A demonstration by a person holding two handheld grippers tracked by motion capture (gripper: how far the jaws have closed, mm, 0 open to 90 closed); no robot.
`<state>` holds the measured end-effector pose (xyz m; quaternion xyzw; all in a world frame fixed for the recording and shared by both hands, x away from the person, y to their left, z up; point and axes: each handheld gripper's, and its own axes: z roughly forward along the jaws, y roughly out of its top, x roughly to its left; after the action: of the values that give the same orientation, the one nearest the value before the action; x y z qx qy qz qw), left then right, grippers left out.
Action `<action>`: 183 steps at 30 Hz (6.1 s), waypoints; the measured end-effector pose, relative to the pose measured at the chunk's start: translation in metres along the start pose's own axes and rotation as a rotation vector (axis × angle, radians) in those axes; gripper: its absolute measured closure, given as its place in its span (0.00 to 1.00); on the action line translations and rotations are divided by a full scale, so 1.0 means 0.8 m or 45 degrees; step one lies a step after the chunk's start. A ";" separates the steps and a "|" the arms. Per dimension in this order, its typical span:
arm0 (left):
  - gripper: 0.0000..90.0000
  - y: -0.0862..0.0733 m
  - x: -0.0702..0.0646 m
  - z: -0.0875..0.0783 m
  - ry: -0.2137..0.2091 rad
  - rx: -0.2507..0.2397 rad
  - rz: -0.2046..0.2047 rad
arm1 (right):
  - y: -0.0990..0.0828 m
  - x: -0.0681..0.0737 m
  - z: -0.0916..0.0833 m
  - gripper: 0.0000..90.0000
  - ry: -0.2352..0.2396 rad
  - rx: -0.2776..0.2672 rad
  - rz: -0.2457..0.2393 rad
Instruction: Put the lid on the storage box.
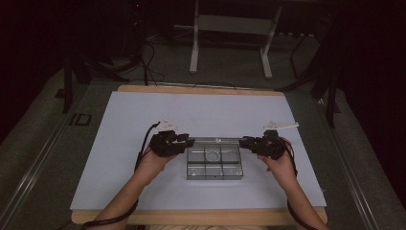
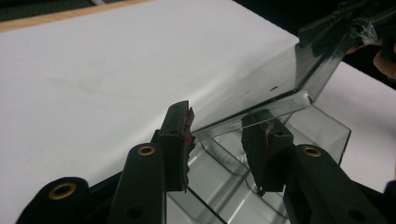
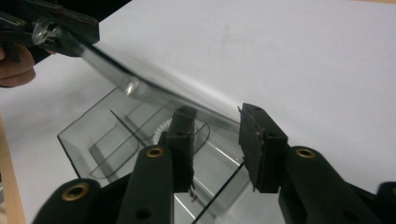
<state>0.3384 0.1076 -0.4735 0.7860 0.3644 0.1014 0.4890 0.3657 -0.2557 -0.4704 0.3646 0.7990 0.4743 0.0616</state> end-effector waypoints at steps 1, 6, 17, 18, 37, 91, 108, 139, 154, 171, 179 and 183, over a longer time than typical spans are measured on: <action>0.69 -0.002 -0.001 -0.001 -0.002 0.003 0.003 | -0.001 0.000 0.000 0.71 0.005 0.007 0.000; 0.69 -0.011 -0.005 -0.003 -0.010 0.017 0.004 | -0.010 0.001 0.000 0.67 0.022 0.013 0.014; 0.68 -0.029 -0.006 -0.005 -0.028 0.059 -0.023 | -0.029 0.003 0.001 0.63 0.044 0.032 0.044; 0.68 -0.030 -0.006 -0.005 -0.027 0.063 -0.026 | -0.031 0.003 0.000 0.62 0.044 0.032 0.048; 0.68 -0.050 -0.016 -0.008 -0.028 0.134 -0.074 | -0.056 0.004 -0.011 0.59 0.026 0.046 0.075; 0.22 -0.090 0.023 -0.005 0.219 0.165 -0.089 | -0.074 -0.025 -0.004 0.30 -0.168 0.047 0.024; 0.02 -0.093 0.023 -0.011 0.290 0.072 0.017 | -0.084 -0.035 -0.009 0.16 -0.213 0.033 -0.025; 0.02 -0.122 0.035 -0.041 0.306 0.052 -0.073 | -0.122 -0.050 -0.039 0.16 -0.296 -0.004 0.012; 0.02 -0.133 0.037 -0.050 0.343 0.045 -0.060 | -0.145 -0.056 -0.068 0.15 -0.391 -0.025 0.042; 0.02 -0.141 0.038 -0.057 0.457 -0.001 -0.080 | -0.150 -0.055 -0.075 0.15 -0.468 -0.050 0.062; 0.02 -0.142 0.035 -0.055 0.545 -0.001 -0.092 | -0.152 -0.060 -0.079 0.15 -0.484 -0.081 0.122; 0.02 -0.142 0.036 -0.056 0.554 -0.004 -0.104 | -0.152 -0.060 -0.077 0.15 -0.503 -0.073 0.120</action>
<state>0.2822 0.1873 -0.5527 0.7294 0.4928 0.2494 0.4037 0.3095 -0.3648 -0.5462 0.4856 0.7395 0.4187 0.2050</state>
